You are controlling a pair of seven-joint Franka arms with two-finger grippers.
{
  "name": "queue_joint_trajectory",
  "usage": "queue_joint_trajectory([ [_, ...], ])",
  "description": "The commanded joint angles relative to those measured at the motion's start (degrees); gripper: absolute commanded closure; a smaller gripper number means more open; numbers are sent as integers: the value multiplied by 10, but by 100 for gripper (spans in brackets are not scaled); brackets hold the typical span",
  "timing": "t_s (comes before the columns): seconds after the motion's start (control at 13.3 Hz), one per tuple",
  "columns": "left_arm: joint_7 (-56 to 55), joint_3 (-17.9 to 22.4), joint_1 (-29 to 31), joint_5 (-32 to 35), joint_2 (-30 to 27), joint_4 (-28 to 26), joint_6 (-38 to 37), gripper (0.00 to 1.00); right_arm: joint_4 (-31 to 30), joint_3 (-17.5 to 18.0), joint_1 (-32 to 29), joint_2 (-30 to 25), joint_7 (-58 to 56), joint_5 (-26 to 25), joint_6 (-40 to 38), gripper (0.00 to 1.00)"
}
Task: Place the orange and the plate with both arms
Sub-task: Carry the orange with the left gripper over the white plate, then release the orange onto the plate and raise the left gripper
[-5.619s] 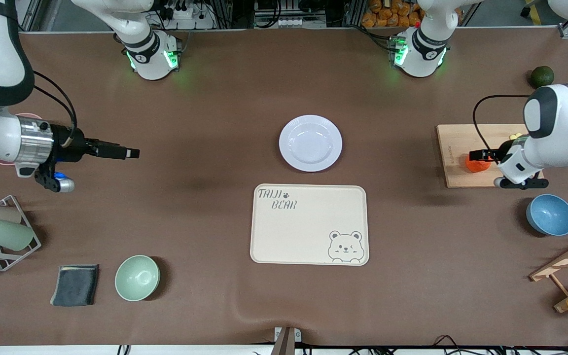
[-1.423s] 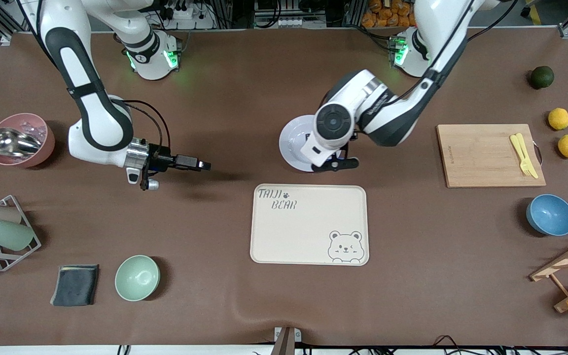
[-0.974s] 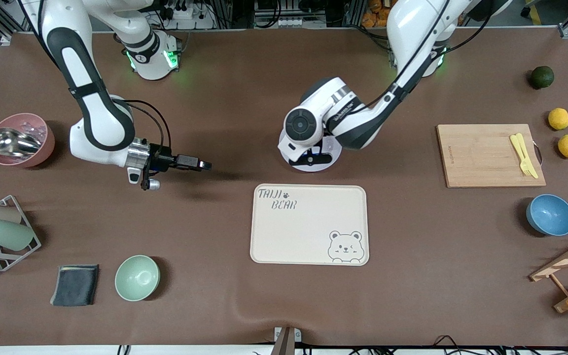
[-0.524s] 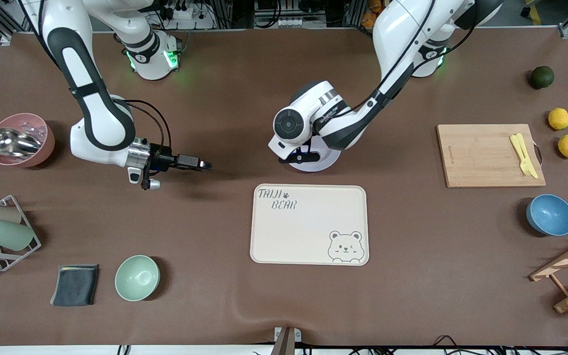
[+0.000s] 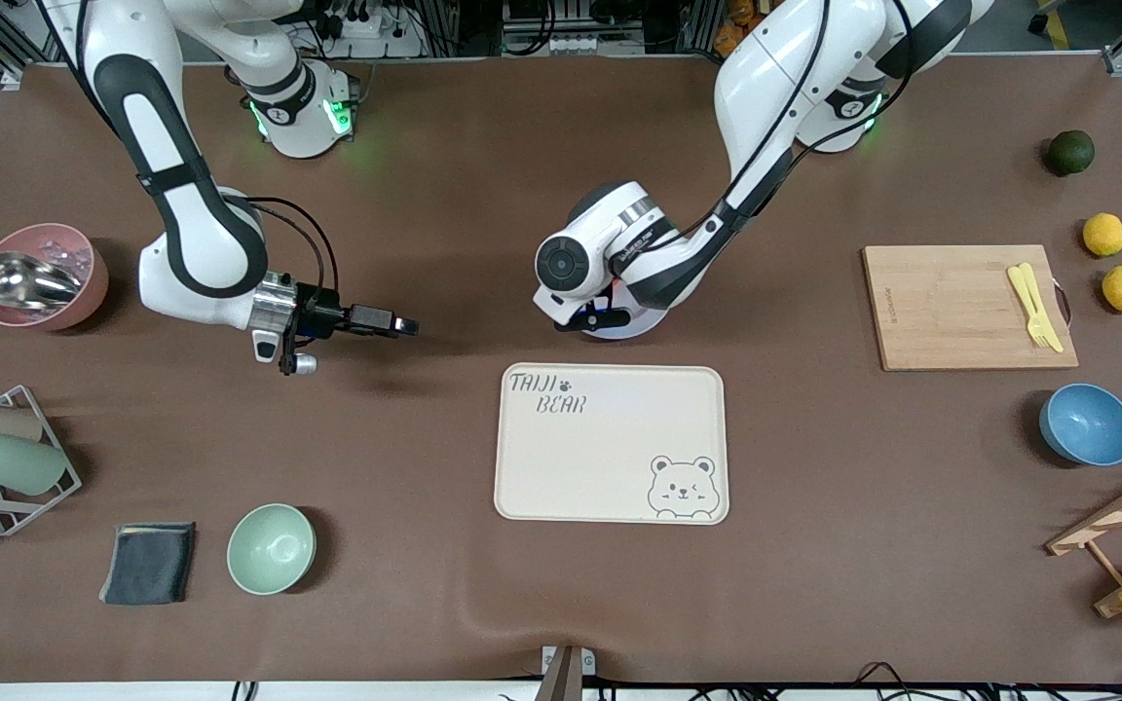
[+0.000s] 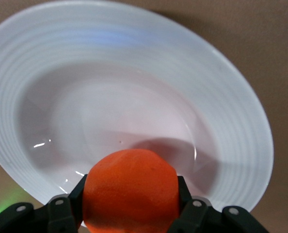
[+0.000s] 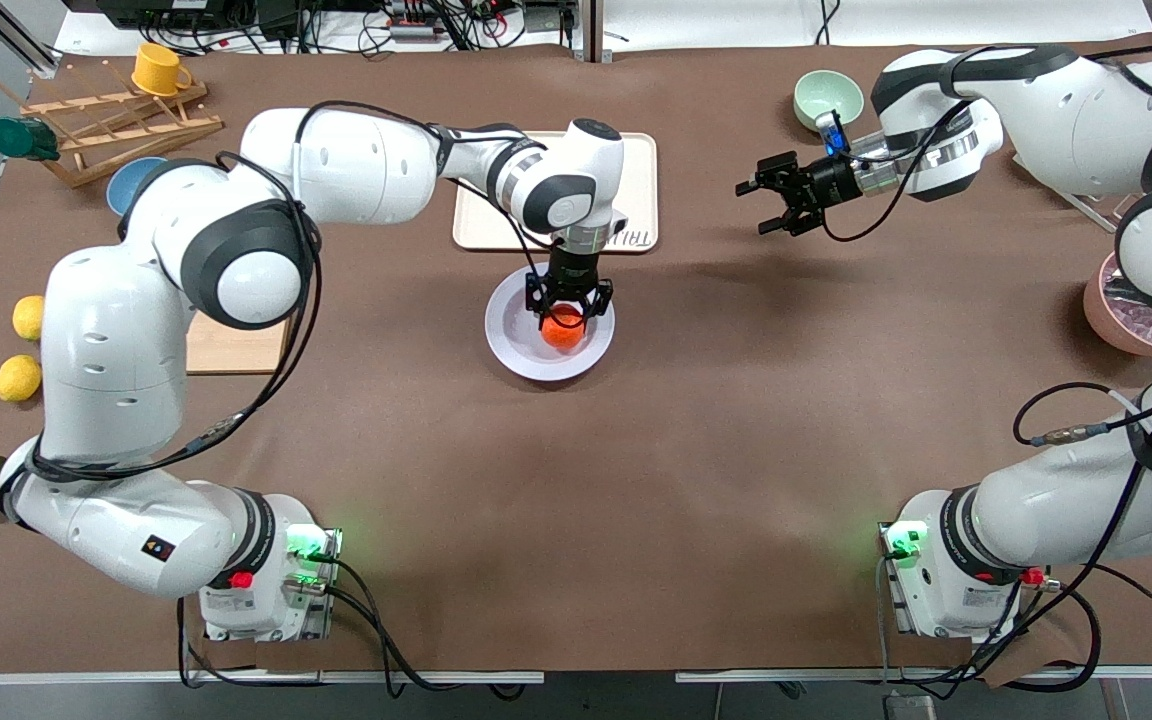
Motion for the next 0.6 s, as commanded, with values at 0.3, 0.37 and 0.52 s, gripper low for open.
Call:
queue_joint_trajectory([
  [0.3, -32, 3, 4, 13, -52, 9, -28, 0, -19, -2, 15, 12, -100, 93, 9, 0],
  [0.37, -30, 3, 8, 13, -70, 10, -36, 0, -20, -2, 15, 13, -102, 95, 9, 0],
  [0.52, -24, 2, 45, 13, -118, 9, -41, 0, -23, -2, 21, 14, -116, 118, 20, 0],
])
